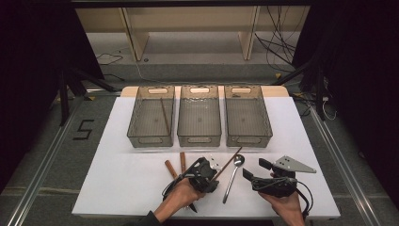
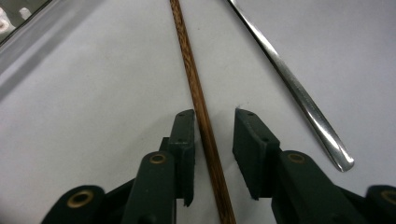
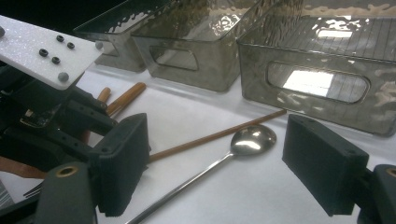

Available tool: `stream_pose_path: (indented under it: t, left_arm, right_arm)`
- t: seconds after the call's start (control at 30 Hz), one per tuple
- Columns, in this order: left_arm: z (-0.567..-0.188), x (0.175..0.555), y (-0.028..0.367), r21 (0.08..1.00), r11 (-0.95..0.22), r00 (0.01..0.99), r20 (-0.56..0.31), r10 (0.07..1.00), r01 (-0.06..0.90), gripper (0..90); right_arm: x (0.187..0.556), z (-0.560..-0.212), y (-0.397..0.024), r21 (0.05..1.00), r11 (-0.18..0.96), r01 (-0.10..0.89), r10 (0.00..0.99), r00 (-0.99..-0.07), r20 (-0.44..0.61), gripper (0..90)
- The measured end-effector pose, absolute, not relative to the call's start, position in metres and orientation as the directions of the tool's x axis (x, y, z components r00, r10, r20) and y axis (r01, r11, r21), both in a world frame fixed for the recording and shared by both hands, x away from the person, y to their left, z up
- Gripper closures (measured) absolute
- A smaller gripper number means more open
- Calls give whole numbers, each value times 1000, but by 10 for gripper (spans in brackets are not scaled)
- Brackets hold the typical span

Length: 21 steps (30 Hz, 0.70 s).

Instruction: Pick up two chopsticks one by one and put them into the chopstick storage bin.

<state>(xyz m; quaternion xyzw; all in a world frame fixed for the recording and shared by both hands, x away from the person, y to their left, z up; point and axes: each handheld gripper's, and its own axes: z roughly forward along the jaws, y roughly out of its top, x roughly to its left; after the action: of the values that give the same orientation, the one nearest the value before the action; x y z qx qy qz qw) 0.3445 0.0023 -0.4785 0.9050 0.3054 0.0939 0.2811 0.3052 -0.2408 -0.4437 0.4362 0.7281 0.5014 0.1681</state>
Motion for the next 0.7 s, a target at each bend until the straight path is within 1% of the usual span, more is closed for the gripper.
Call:
stream_pose_path:
  t: [0.03, 0.07, 0.17, 0.3, 0.43, 0.53, 0.63, 0.7]
  left_arm:
    - [-478, 344, 2, 566, -655, 796, -2, 606, 500, 722]
    - [-479, 344, 1, 567, -656, 796, 1, 605, 498, 758]
    - [-479, 343, -1, 568, -656, 795, 4, 606, 497, 804]
    - [-479, 345, 1, 571, -633, 784, -31, 620, 523, 814]
    - [-478, 347, 2, 576, -626, 772, -13, 636, 525, 834]
    - [-478, 353, 9, 576, -601, 759, -53, 649, 554, 839]
    - [-478, 353, 9, 577, -602, 755, -40, 654, 552, 842]
    - [-478, 354, 10, 575, -598, 755, -53, 653, 558, 842]
  right_arm:
    - [305, -444, -241, 877, 118, 466, 803, -564, 191, 235]
    - [305, -444, -241, 878, 120, 464, 802, -566, 189, 235]
    - [305, -444, -240, 877, 123, 465, 803, -566, 187, 237]
    - [305, -444, -241, 877, 122, 465, 802, -566, 189, 239]
    - [305, -444, -241, 876, 118, 467, 803, -564, 192, 241]
    - [305, -444, -242, 877, 119, 464, 802, -566, 190, 242]
    - [305, -444, -242, 876, 118, 467, 803, -564, 192, 243]
    - [305, -444, -241, 877, 119, 465, 803, -565, 190, 243]
